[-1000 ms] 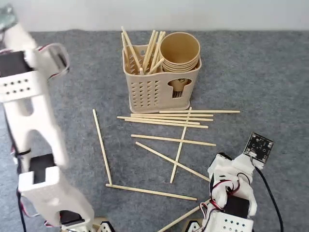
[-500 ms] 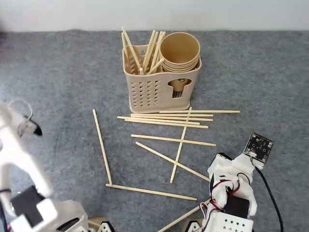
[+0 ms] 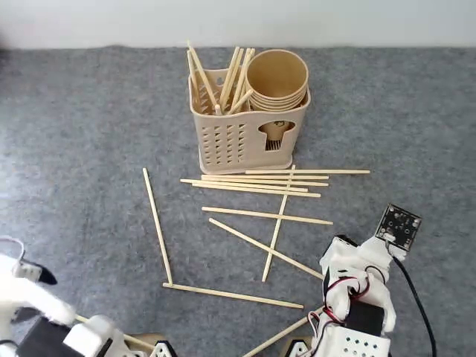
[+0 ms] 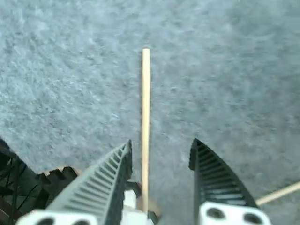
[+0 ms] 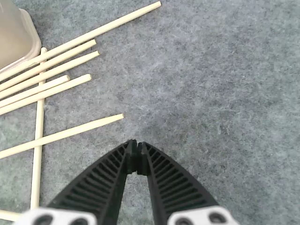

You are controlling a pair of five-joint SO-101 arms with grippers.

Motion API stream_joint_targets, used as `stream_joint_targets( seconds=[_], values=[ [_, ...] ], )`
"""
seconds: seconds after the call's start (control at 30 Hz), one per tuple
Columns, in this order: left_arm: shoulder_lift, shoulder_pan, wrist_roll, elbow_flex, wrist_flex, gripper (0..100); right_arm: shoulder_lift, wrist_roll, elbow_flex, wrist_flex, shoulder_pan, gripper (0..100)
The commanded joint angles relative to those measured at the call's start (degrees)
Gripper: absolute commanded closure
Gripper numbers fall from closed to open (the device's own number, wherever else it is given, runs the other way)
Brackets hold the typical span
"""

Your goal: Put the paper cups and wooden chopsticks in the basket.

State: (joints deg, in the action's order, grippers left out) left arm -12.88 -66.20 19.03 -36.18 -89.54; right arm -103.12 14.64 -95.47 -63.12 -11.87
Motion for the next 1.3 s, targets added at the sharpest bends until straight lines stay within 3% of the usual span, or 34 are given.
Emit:
stream_joint_targets(
  seconds=[0.0,0.43,0.53,0.63,0.8,0.97,1.13,1.27],
  values=[
    [-2.46,-3.34,-2.29,-5.14,7.21,81,-0.84,0.18,-0.88,-0.48,-0.40,99.0],
    [-2.46,-4.84,-5.27,-21.41,27.78,81,-0.84,0.18,-0.88,-0.48,-0.40,99.0],
    [-2.46,-4.75,-5.10,-23.69,32.09,87,-0.84,0.18,-0.88,-0.48,-0.40,99.0],
    [-2.46,-4.75,-5.27,-23.69,32.70,98,-0.84,0.18,-0.88,-0.48,-0.40,99.0],
    [-2.81,-3.96,-5.27,-23.52,32.53,99,-0.84,0.18,-0.88,-0.48,-0.40,99.0],
    [-2.90,-1.93,-5.36,-19.30,23.56,99,-0.84,0.18,-0.88,-0.48,-0.40,99.0],
    [-2.90,5.80,-4.92,-6.64,5.01,99,-0.84,0.18,-0.88,-0.48,-0.40,99.0],
    [-2.90,12.75,-0.62,3.56,-2.81,99,-0.84,0.18,-0.88,-0.48,-0.40,99.0]
  ],
)
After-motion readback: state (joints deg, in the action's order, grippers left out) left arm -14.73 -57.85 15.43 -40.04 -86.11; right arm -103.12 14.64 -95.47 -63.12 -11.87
